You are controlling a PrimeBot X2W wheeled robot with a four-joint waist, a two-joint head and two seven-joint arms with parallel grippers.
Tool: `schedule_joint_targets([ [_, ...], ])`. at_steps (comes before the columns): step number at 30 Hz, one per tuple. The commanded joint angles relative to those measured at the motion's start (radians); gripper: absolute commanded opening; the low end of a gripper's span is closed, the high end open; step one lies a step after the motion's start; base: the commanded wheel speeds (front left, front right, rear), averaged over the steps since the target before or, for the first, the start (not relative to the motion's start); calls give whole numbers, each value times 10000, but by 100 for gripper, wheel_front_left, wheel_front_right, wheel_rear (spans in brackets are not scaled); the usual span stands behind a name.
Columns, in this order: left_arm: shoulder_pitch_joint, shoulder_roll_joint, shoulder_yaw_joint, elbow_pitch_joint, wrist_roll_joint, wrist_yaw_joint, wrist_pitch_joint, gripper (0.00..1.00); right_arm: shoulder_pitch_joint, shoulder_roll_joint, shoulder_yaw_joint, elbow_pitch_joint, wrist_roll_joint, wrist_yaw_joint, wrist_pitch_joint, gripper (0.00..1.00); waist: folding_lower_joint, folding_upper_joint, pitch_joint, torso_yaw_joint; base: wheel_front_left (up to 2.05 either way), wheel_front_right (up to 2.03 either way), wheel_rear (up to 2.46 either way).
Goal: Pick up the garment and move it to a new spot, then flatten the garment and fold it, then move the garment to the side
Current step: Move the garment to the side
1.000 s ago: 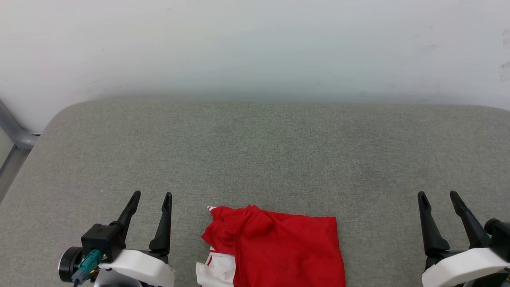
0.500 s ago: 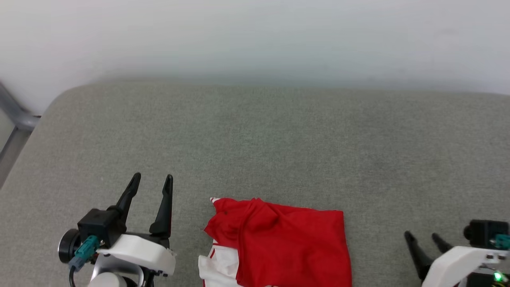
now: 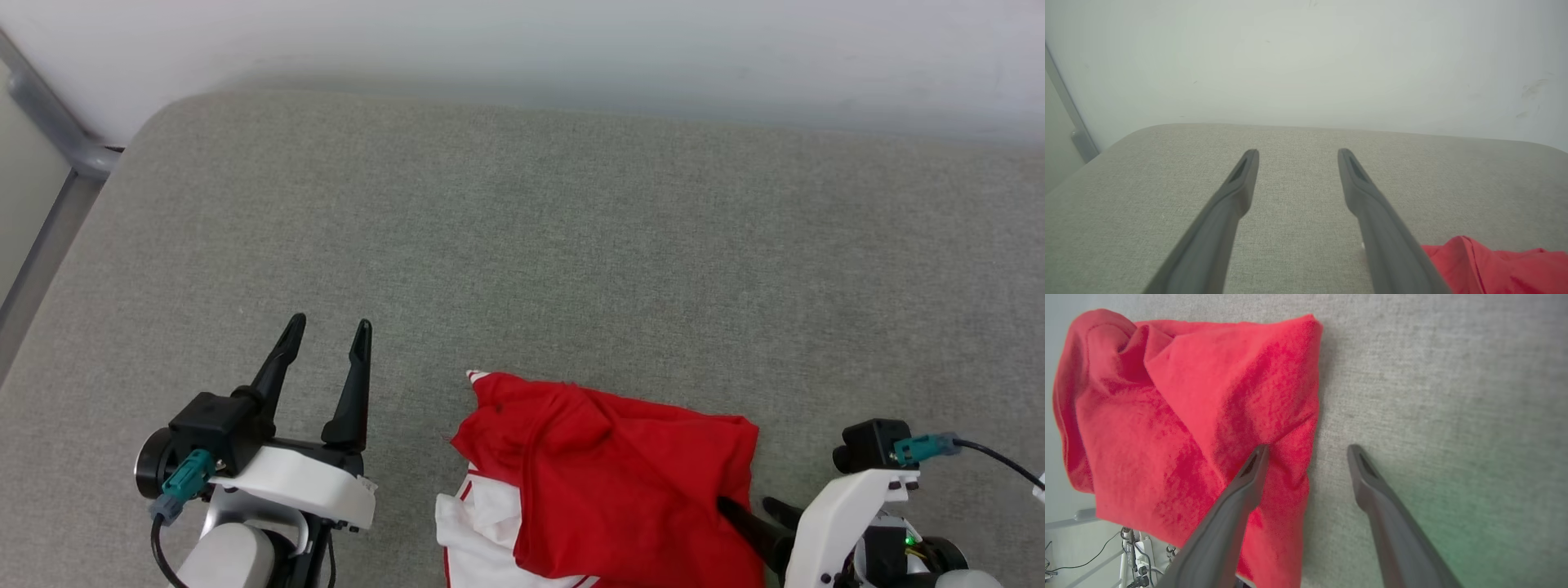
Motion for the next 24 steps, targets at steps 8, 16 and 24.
schedule_joint_targets([
  [8, -317, -413, 298, 158, 287, -366, -69, 100, -122, 60, 690, 1375, 698, -12, 1157, 93, -1, 0, 619, 379, 0, 0, 0],
  [16, -215, -594, 551, 424, 556, -586, -70, 100, -551, 53, 807, 1132, 783, -10, 978, 0, -1, 0, 321, 318, 0, 0, 0],
  [24, 263, -460, 632, 440, 770, -560, -69, 100, -800, -326, 830, 407, -202, -6, 560, 0, -1, 0, -489, -332, 0, 0, 0],
])
